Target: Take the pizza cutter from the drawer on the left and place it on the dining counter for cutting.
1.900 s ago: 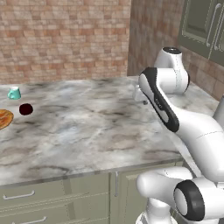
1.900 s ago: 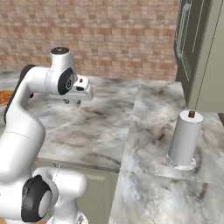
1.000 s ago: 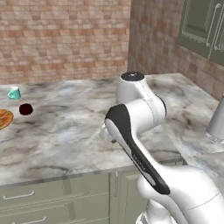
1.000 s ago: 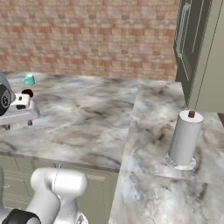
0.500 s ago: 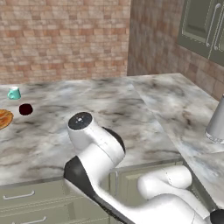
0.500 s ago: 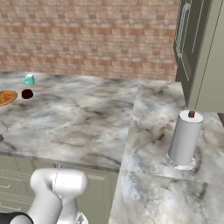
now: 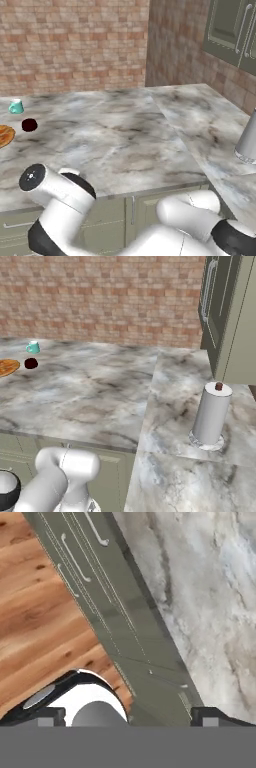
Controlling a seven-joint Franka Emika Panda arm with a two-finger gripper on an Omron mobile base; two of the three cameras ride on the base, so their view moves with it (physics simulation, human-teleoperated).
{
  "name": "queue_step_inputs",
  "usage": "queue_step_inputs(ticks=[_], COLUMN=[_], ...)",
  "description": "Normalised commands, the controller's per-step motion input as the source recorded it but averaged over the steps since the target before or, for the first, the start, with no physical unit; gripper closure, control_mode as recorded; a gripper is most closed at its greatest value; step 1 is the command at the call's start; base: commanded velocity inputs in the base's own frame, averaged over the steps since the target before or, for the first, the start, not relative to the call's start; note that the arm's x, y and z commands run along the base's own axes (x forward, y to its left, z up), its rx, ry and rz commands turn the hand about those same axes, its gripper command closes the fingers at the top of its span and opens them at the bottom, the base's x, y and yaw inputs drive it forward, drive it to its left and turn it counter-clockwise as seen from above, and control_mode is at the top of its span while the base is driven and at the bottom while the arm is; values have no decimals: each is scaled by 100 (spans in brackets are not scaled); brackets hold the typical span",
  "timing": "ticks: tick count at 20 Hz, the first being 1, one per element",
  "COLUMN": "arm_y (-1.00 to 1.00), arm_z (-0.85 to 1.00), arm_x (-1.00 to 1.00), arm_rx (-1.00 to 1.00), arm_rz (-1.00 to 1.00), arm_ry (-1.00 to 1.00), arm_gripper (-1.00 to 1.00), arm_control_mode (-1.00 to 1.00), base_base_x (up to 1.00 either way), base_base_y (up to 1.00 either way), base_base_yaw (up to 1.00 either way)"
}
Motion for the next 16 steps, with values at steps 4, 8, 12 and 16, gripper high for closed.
queue_step_inputs(ticks=[4,8,12,16], arm_y=[82,67,46,11], arm_z=[-57,-61,-47,-38], arm_x=[-10,-5,0,0], arm_rx=[-23,-25,-21,-13], arm_rz=[19,21,19,15], arm_ry=[-12,-16,-18,-22], arm_gripper=[-100,-100,-100,-100], arm_control_mode=[-100,-100,-100,-100], base_base_x=[0,0,0,0], base_base_y=[0,0,0,0], base_base_yaw=[0,0,0,0])
